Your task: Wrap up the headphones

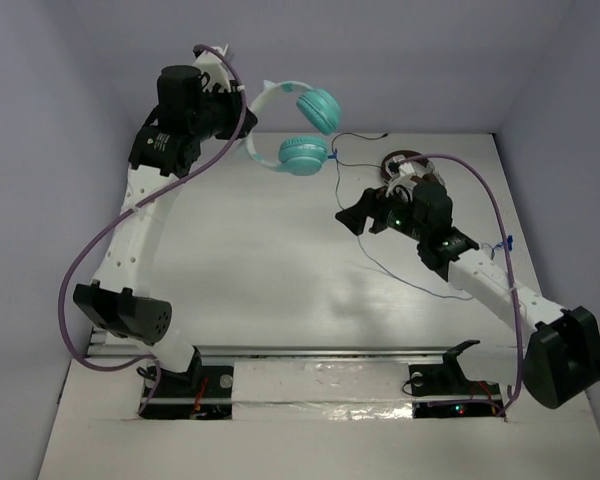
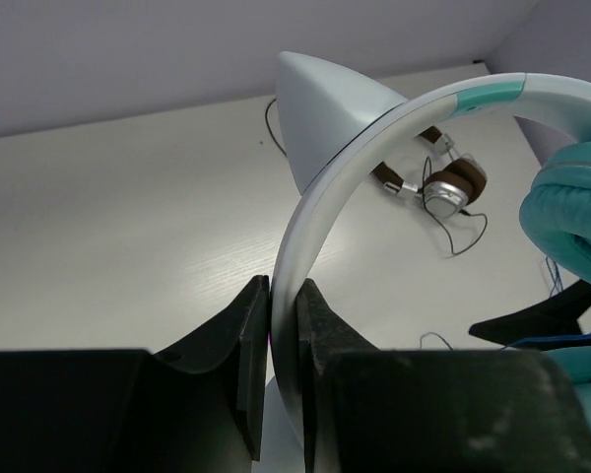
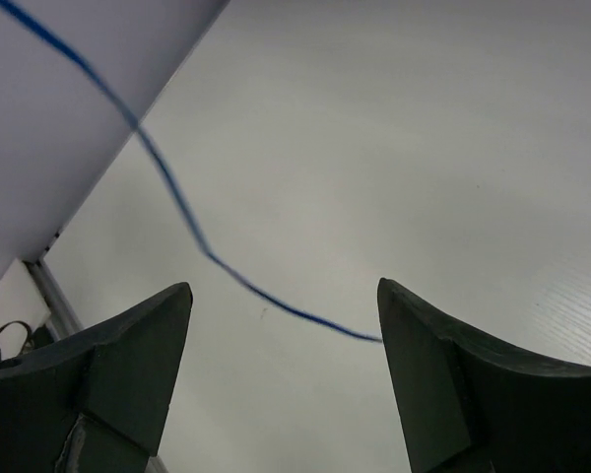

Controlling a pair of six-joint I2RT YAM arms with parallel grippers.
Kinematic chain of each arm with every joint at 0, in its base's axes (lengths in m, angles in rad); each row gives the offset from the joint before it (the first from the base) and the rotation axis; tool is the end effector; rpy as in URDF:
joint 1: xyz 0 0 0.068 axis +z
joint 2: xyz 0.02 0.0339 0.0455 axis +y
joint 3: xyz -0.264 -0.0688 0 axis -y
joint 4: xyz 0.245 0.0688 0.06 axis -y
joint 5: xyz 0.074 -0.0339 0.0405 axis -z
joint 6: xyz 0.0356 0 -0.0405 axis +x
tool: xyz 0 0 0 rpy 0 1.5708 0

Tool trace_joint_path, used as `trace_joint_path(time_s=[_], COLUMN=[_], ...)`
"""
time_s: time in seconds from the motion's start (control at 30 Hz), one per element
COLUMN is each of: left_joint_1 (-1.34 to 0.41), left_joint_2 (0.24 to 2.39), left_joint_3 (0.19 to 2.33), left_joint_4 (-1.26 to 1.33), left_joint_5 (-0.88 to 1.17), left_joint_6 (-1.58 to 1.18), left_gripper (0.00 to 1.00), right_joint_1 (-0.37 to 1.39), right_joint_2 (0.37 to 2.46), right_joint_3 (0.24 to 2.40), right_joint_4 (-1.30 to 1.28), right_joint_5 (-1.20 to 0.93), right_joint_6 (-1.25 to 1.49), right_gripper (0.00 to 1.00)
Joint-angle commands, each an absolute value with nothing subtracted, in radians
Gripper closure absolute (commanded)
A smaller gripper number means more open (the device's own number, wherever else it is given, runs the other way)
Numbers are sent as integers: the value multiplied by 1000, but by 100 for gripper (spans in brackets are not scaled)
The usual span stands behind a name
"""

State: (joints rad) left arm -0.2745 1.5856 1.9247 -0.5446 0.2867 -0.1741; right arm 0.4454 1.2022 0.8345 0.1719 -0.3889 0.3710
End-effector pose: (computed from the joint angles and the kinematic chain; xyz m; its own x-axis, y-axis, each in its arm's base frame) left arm 0.3254 -0.1021 0.4935 -0.2846 -0.0925 -0.9542 0.4845 0.8450 -0.2264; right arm 0.2468 0.1328 0.3069 -0.4298 0.1665 -0.8874 -0.6207 0.6593 0.4244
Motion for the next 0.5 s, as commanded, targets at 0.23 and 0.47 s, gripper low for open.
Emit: trace_joint_path(time_s=[0.23,0.47], left_joint_1=[-252,-242], left_joint_2=[1459,1491], left_joint_3=[1982,2118], left_joint_4=[-437,-469], left_joint_5=[385,371], left_joint_6=[-252,-265], left_gripper=[100,100], right_joint_1=[445,445], right_joint_2=[1305,1327], right_joint_3=[769,739], right_joint_4=[411,423], right_joint_5=[-344,-328], right_joint_6=[384,414], right_gripper=[21,25])
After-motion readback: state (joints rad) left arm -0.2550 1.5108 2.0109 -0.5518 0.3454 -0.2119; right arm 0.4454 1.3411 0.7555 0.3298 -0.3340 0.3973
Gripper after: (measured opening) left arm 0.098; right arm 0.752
